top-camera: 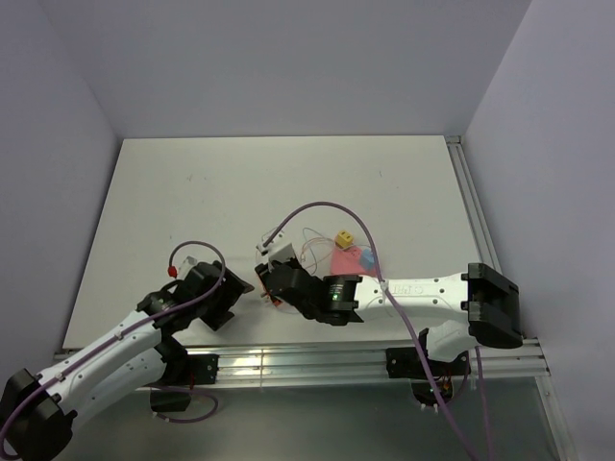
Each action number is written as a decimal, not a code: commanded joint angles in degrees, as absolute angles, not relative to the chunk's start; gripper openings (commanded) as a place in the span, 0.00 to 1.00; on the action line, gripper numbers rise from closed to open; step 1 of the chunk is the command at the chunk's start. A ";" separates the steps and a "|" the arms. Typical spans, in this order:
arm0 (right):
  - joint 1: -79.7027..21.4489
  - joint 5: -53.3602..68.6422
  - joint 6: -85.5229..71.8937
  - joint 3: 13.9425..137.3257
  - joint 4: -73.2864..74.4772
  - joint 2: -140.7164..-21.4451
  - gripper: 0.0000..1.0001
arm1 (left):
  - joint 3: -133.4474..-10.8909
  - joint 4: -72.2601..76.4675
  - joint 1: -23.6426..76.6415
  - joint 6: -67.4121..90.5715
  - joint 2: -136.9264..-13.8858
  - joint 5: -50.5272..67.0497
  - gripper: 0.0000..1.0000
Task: Insert the plug
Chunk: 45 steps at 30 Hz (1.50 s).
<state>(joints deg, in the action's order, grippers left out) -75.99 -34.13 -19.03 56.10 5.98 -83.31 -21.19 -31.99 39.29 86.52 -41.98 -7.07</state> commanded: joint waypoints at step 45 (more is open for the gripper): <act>-74.79 -34.10 -16.70 52.30 1.32 -86.84 0.00 | -19.95 -28.48 39.02 90.70 -47.37 -4.13 1.00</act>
<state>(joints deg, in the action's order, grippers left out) -75.11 -31.81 -18.41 51.62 0.43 -87.81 -20.49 -28.93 39.18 89.45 -48.01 -3.31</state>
